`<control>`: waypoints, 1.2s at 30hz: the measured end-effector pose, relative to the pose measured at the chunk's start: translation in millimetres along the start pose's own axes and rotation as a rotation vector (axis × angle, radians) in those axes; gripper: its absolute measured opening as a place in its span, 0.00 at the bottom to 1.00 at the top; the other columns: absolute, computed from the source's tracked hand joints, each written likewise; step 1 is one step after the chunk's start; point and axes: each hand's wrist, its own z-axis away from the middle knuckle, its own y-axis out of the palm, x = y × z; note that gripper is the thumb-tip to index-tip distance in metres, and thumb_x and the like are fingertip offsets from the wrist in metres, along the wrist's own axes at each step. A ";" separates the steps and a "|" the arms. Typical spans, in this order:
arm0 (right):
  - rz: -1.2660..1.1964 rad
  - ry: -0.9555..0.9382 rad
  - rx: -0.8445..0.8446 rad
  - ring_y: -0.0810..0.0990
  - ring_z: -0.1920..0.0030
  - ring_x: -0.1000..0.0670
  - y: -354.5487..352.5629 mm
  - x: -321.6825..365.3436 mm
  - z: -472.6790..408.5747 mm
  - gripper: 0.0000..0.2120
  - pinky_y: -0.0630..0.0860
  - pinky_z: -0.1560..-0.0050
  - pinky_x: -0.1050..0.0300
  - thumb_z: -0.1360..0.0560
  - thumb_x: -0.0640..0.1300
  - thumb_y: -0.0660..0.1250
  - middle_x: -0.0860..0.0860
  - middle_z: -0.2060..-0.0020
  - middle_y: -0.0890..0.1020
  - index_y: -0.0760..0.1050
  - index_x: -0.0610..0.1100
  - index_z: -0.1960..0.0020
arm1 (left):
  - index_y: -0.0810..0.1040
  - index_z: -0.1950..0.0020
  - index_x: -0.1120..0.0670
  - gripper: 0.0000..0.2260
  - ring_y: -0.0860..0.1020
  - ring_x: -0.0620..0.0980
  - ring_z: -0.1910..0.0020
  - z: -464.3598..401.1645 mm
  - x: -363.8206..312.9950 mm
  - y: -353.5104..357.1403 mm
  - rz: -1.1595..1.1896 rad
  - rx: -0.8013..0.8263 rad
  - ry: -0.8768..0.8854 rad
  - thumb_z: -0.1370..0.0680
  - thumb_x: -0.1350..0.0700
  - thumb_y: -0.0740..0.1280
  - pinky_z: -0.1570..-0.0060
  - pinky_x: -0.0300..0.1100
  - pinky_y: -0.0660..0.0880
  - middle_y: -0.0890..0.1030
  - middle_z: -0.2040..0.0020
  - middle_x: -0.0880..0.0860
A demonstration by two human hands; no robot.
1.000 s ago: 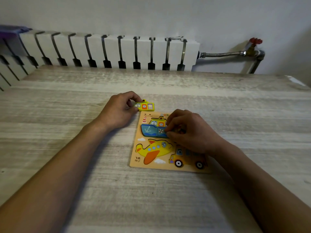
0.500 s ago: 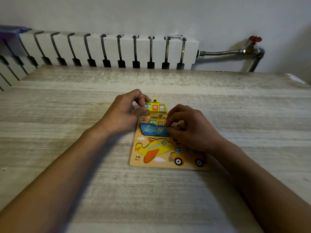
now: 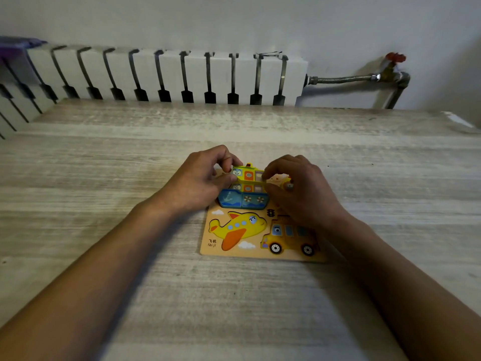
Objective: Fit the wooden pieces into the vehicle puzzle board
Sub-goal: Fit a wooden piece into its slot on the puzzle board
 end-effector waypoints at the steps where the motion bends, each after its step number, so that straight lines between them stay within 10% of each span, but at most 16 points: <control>1: 0.008 0.001 0.009 0.73 0.49 0.51 1.0 -1.0 -0.2 0.06 0.73 0.54 0.56 0.28 0.40 0.70 0.53 0.52 0.80 0.79 0.47 0.52 | 0.66 0.64 0.48 0.15 0.77 0.35 0.57 0.3 1.4 0.5 0.008 0.006 -0.009 0.26 0.62 0.69 0.60 0.39 0.73 0.83 0.49 0.43; 23: 0.065 0.022 0.120 0.69 0.48 0.54 3.9 -5.6 0.5 0.07 0.64 0.56 0.69 0.27 0.48 0.67 0.56 0.48 0.80 0.82 0.49 0.51 | 0.82 0.56 0.45 0.08 0.76 0.39 0.47 1.8 2.8 1.7 -0.143 0.126 -0.048 0.27 0.60 0.70 0.46 0.42 0.76 0.82 0.48 0.41; 36: 0.083 0.002 0.129 0.69 0.47 0.53 4.3 -7.5 -1.2 0.08 0.66 0.53 0.60 0.27 0.48 0.68 0.56 0.47 0.80 0.83 0.49 0.50 | 0.84 0.56 0.50 0.06 0.73 0.42 0.44 1.7 -3.8 1.8 -0.294 0.152 0.001 0.28 0.60 0.69 0.45 0.47 0.73 0.80 0.44 0.41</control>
